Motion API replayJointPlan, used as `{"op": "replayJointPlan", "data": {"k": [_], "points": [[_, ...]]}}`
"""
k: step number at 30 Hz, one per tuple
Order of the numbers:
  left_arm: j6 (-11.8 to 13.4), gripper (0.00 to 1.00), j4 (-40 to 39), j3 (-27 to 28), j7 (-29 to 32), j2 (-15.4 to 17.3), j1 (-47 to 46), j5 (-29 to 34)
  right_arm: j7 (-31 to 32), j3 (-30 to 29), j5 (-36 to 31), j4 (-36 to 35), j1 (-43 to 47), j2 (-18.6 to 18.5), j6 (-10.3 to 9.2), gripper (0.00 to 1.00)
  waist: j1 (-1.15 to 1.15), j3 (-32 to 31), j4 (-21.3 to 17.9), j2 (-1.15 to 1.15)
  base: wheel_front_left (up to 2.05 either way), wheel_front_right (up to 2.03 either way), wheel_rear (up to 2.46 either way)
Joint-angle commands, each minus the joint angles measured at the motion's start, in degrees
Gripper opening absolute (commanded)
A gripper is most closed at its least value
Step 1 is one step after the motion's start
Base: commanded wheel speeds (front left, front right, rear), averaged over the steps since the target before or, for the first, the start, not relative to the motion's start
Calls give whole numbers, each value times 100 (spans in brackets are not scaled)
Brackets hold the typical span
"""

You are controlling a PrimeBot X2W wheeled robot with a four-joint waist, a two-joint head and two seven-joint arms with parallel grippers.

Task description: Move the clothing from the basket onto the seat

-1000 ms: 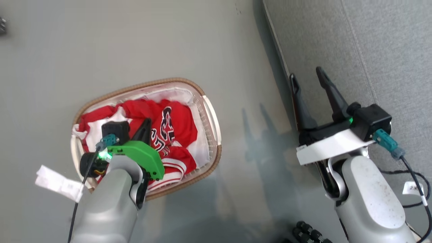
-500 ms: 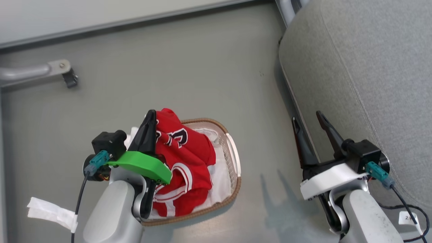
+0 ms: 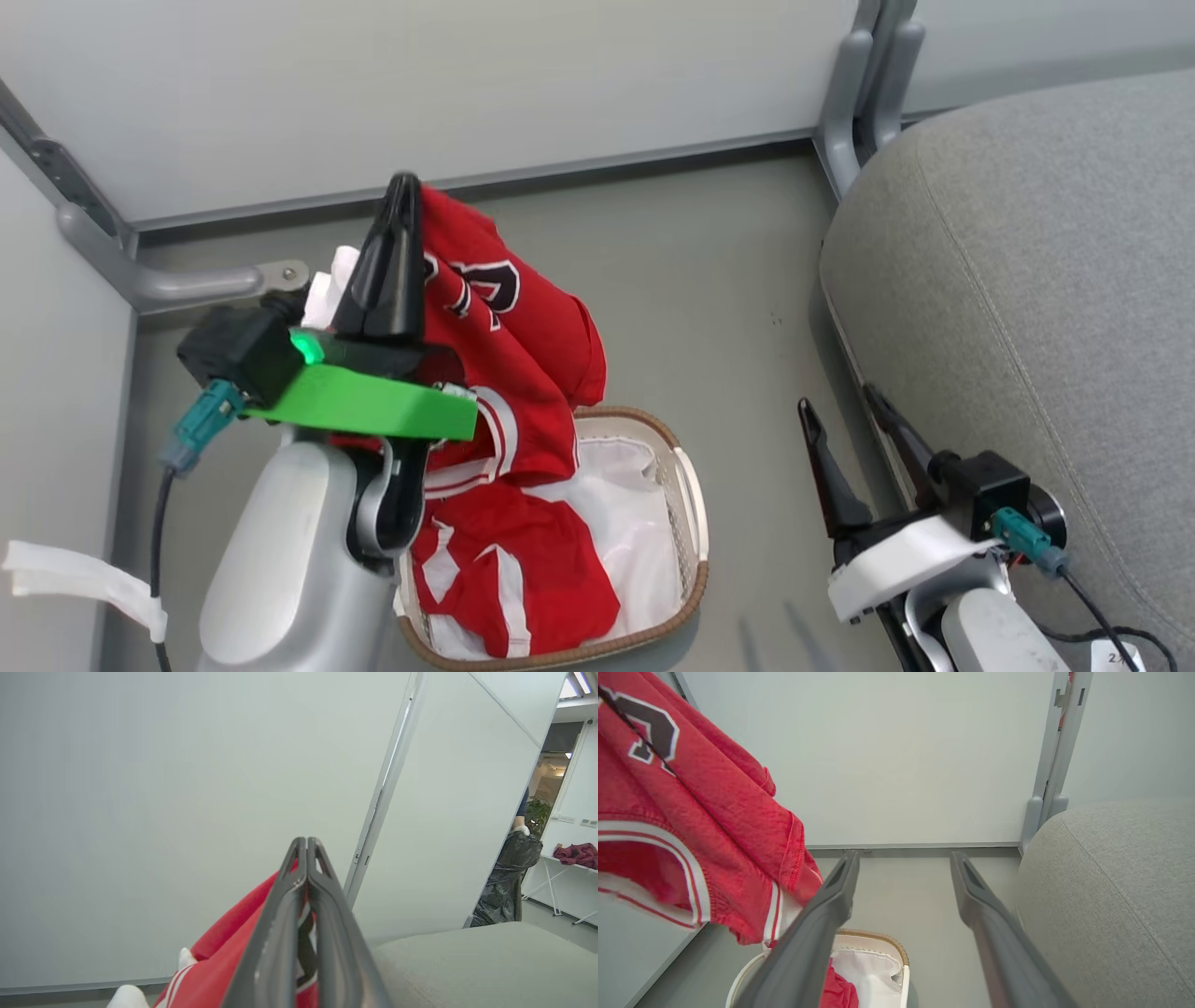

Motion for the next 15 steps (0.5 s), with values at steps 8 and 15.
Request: {"op": "replayJointPlan", "data": {"k": [8, 15], "points": [[-15, 0, -549, 3, 0, 8, -416, -217, -11, 179, -70, 105, 273, -24, -5, 100, 0, -400, 149, 0, 0, 0, 0], [-15, 0, -702, -111, -1, 8, -264, -314, -11, 297, -78, 143, 334, -24, -5, 100, 0, -507, 167, 0, 0, 0, 0]]}}
